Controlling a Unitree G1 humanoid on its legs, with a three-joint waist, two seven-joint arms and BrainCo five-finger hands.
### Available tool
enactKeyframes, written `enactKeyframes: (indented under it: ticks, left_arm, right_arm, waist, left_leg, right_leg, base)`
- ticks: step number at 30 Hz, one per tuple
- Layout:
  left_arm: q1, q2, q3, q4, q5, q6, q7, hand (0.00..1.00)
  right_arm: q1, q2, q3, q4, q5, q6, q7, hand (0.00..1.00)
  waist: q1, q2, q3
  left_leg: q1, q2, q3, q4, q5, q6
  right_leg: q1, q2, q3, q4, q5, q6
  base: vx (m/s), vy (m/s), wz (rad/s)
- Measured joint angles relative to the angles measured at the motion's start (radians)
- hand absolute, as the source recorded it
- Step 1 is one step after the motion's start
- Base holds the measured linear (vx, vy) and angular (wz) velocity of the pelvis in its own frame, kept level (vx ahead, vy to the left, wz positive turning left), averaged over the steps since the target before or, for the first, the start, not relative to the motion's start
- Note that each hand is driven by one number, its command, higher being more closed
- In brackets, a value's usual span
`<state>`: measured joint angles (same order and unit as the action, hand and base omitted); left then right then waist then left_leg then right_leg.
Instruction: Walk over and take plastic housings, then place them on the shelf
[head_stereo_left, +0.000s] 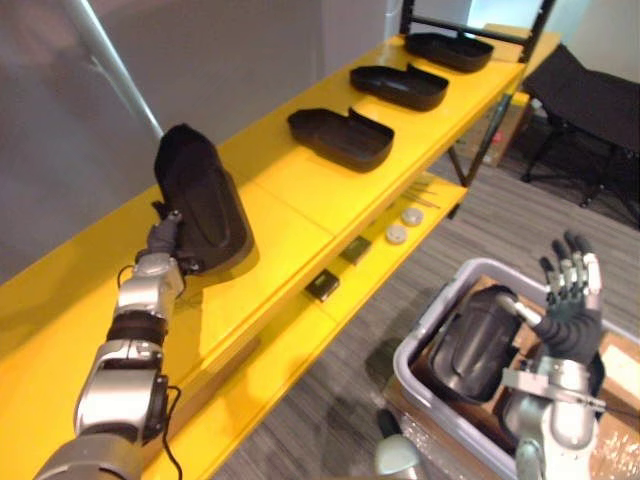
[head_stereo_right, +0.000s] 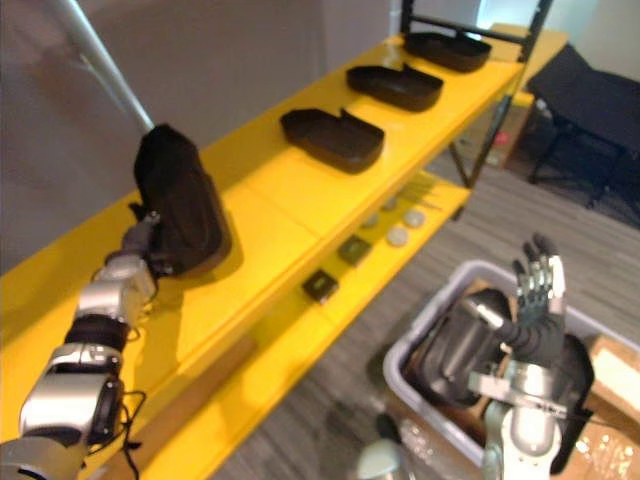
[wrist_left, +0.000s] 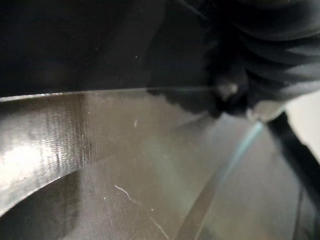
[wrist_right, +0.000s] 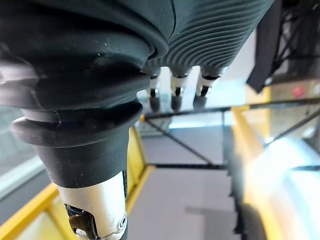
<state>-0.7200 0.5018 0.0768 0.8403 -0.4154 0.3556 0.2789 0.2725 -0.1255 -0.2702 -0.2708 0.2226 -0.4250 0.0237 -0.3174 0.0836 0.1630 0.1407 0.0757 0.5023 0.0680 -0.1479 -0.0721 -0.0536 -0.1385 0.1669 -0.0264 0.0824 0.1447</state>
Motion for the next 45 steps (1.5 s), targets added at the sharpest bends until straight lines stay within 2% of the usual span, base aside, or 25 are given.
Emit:
enactKeyframes:
  ticks: [3, 8, 14, 15, 18, 23, 28, 35, 41, 45]
  left_arm:
    - [0.000, 0.000, 0.001, 0.043, -0.008, 0.028, 0.005, 1.00]
    - [0.005, 0.000, 0.031, 0.083, -0.001, 0.061, 0.011, 1.00]
    - [0.007, 0.000, 0.031, 0.106, -0.002, 0.063, 0.010, 1.00]
    - [0.008, 0.000, 0.030, 0.106, -0.001, 0.063, 0.009, 0.00]
    - [0.015, 0.000, 0.029, 0.106, -0.002, 0.062, 0.003, 0.00]
    - [0.015, 0.002, 0.025, 0.114, -0.006, 0.056, -0.007, 0.00]
    - [0.015, 0.003, 0.017, 0.114, -0.042, 0.032, -0.019, 0.00]
    - [0.015, 0.005, 0.016, 0.114, -0.035, 0.031, -0.020, 0.00]
    - [-0.025, 0.042, -0.011, 0.134, 0.130, 0.052, -0.008, 0.00]
    - [-0.112, 0.090, -0.011, 0.134, 0.231, 0.081, 0.035, 0.00]
  right_arm:
    - [0.017, -0.004, 0.001, 0.000, 0.000, 0.011, 0.000, 0.00]
    - [0.022, -0.025, 0.037, 0.000, 0.009, 0.018, 0.011, 0.00]
    - [0.023, -0.042, 0.039, -0.001, 0.020, 0.041, 0.023, 0.00]
    - [0.022, -0.043, 0.039, -0.001, 0.020, 0.042, 0.023, 0.00]
    - [0.022, -0.062, 0.039, -0.005, 0.020, 0.042, 0.027, 0.00]
    - [0.022, -0.066, 0.040, -0.006, 0.036, 0.042, 0.043, 0.00]
    - [0.022, -0.075, 0.039, -0.006, 0.045, 0.042, 0.044, 0.00]
    - [0.022, -0.077, 0.040, -0.007, 0.089, 0.042, 0.064, 0.00]
    - [0.022, -0.078, 0.093, -0.007, 0.125, 0.041, 0.065, 0.00]
    - [0.023, -0.078, 0.121, -0.006, 0.127, 0.040, 0.061, 0.00]
  waist:
    - [-0.004, 0.014, 0.008]
    - [-0.019, 0.019, 0.010]
    - [-0.028, 0.039, 0.029]
    - [-0.028, 0.041, 0.031]
    - [-0.029, 0.051, 0.039]
    - [-0.034, 0.051, 0.040]
    - [-0.038, 0.049, 0.041]
    - [-0.044, 0.049, 0.041]
    - [-0.051, 0.046, 0.043]
    - [-0.050, 0.046, 0.043]
  left_leg:
    - [0.001, 0.001, 0.000, 0.002, 0.000, 0.000]
    - [0.001, 0.001, 0.000, 0.008, 0.000, 0.000]
    - [0.011, -0.001, 0.010, 0.008, 0.000, 0.000]
    - [0.012, -0.001, 0.012, 0.008, 0.000, -0.001]
    - [0.017, -0.001, 0.025, 0.008, -0.001, -0.001]
    - [0.017, -0.001, 0.027, 0.008, -0.001, -0.001]
    - [0.017, -0.001, 0.028, 0.008, -0.001, -0.001]
    - [0.018, 0.000, 0.028, 0.008, -0.001, -0.002]
    - [0.017, 0.000, 0.028, 0.008, -0.001, -0.002]
    - [0.016, 0.000, 0.027, 0.007, -0.001, -0.002]
  right_leg:
    - [0.001, 0.001, 0.000, 0.000, 0.002, 0.001]
    - [0.002, -0.001, 0.002, 0.002, 0.005, 0.002]
    - [0.002, 0.000, 0.013, 0.005, 0.006, 0.003]
    - [0.002, 0.001, 0.015, 0.005, 0.006, 0.003]
    - [0.001, 0.003, 0.026, 0.005, 0.007, 0.004]
    - [-0.001, 0.003, 0.027, 0.005, 0.008, 0.004]
    - [-0.001, 0.003, 0.027, 0.005, 0.008, 0.004]
    - [0.002, 0.003, 0.027, 0.003, 0.009, 0.003]
    - [0.002, 0.003, 0.027, -0.001, 0.013, 0.003]
    - [0.003, 0.002, 0.026, -0.001, 0.015, 0.003]
  base:
    - [-0.07, -0.051, -0.04]
    - [-0.07, -0.047, -0.01]
    - [-0.06, -0.042, -0.06]
    - [-0.03, -0.043, -0.11]
    - [-0.04, -0.042, -0.09]
    - [-0.04, -0.039, -0.01]
    - [-0.03, -0.032, 0.00]
    - [-0.03, -0.031, 0.00]
    - [-0.03, -0.035, 0.00]
    - [0.00, 0.000, 0.00]
